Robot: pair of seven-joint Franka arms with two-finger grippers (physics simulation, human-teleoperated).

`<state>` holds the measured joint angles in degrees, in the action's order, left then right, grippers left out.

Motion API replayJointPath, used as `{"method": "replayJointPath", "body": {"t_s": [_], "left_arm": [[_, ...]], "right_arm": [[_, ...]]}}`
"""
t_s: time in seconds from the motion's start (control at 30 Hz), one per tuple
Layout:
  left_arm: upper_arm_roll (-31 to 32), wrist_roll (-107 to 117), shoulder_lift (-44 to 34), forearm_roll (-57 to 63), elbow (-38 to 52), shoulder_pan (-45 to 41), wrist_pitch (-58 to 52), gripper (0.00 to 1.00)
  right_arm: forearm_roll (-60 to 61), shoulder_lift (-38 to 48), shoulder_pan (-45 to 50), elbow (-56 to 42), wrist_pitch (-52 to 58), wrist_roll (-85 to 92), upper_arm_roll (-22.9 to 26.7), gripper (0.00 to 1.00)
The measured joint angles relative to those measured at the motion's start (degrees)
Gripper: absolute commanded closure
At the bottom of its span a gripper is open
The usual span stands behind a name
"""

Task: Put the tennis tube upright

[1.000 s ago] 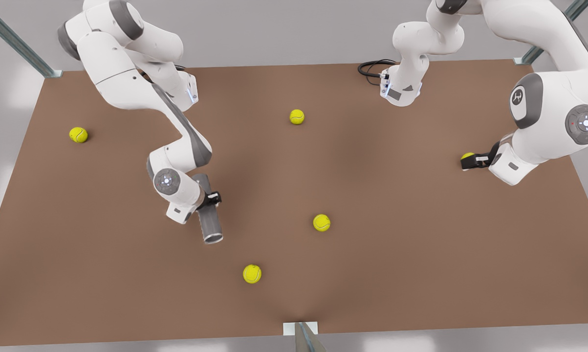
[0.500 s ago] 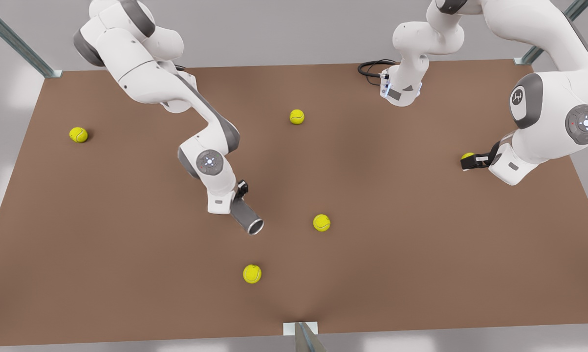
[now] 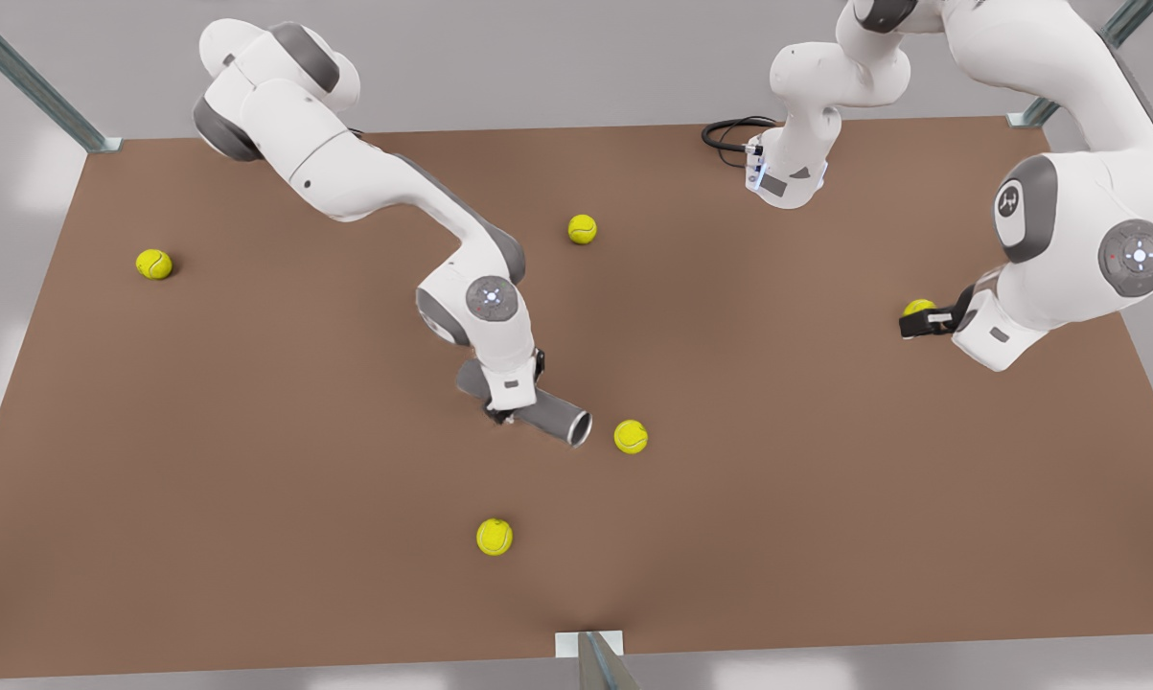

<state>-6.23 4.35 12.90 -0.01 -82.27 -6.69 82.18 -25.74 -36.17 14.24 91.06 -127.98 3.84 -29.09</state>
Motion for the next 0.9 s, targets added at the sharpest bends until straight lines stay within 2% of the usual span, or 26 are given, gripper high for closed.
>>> {"method": "replayJointPath", "body": {"t_s": [0.2,0.6,0.7,0.73,0.8,0.83,0.87,0.9], "left_arm": [[-0.09,0.22,0.63,-0.08,0.02,0.09,0.79,0.0],[-0.09,0.3,0.98,-0.09,0.0,-0.19,0.97,0.0],[-0.09,0.3,1.74,-0.09,0.0,-0.17,1.23,0.0],[-0.09,0.3,2.07,-0.09,0.03,-0.26,1.31,0.0],[-0.09,0.3,2.43,-0.1,0.0,-0.62,1.66,0.0],[-0.09,0.3,2.48,-0.1,0.0,-0.65,1.67,0.0],[-0.1,0.3,2.48,-0.09,0.0,-0.59,1.67,0.0],[-0.09,0.3,2.48,-0.09,0.0,-0.72,1.59,0.0]], "right_arm": [[-3.42,-3.07,6.56,-2.19,-2.06,-0.2,0.17,0.27],[-4.96,-15.45,16.22,-19.16,-1.23,9.77,2.81,0.25],[-4.82,-19.57,18.64,-25.85,0.45,14.29,3.25,0.19],[-4.84,-20.37,19.11,-27.14,0.62,14.49,3.25,0.14],[-4.84,-22.24,20.34,-30.13,0.77,15.63,3.3,0.14],[-4.85,-22.94,20.82,-31.28,0.94,16.56,3.34,0.09],[-4.84,-23.48,21.37,-32.2,1.13,16.64,3.34,0.0],[-4.84,-24.15,22.33,-33.83,1.74,16.64,3.63,0.0]]}}
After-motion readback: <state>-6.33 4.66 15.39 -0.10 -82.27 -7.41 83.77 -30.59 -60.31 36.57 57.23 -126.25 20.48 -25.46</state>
